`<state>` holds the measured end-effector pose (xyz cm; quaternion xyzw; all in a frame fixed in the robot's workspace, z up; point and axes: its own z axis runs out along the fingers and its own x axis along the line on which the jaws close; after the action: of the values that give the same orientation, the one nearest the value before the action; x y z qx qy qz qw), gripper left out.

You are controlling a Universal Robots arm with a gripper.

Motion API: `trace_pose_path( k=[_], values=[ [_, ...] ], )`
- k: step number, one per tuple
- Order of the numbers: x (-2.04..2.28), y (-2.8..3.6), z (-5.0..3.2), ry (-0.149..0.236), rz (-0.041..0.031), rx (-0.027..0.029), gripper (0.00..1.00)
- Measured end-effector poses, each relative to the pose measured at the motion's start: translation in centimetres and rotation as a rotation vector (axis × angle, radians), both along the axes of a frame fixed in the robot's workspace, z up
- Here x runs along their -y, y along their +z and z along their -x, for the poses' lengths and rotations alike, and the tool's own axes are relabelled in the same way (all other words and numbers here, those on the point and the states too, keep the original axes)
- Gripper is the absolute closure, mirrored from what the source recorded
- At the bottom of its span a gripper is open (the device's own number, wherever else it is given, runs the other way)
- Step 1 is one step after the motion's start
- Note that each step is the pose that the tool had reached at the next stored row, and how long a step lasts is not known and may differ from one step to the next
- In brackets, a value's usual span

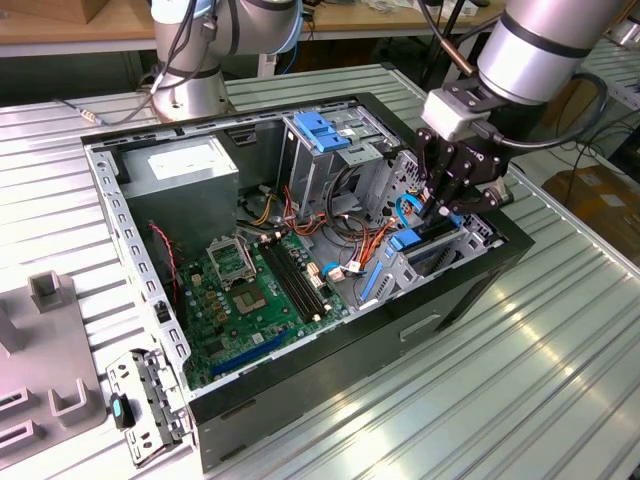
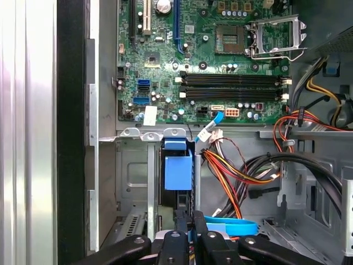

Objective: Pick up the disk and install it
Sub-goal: 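Insert the second disk wire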

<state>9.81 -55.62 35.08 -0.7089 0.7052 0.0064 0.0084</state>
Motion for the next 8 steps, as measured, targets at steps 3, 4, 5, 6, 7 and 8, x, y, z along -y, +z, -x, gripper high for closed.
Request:
trace_pose_path(
  k=[3, 4, 5, 6, 7, 8],
  values=[
    [0.09, -0.05, 0.02, 0.000, -0.0061, 0.0012, 0.84],
    [0.10, -0.07, 0.07, 0.000, -0.0073, 0.0024, 0.84],
    [0.12, -0.08, 0.12, 0.000, -0.0082, 0.0033, 0.84],
    [0.14, -0.11, 0.18, 0.000, -0.0096, 0.0043, 0.84],
    [0.16, -0.14, 0.19, 0.000, -0.0101, 0.0045, 0.84],
    [0.21, -0.16, 0.19, 0.000, -0.0102, 0.0047, 0.84]
  ],
)
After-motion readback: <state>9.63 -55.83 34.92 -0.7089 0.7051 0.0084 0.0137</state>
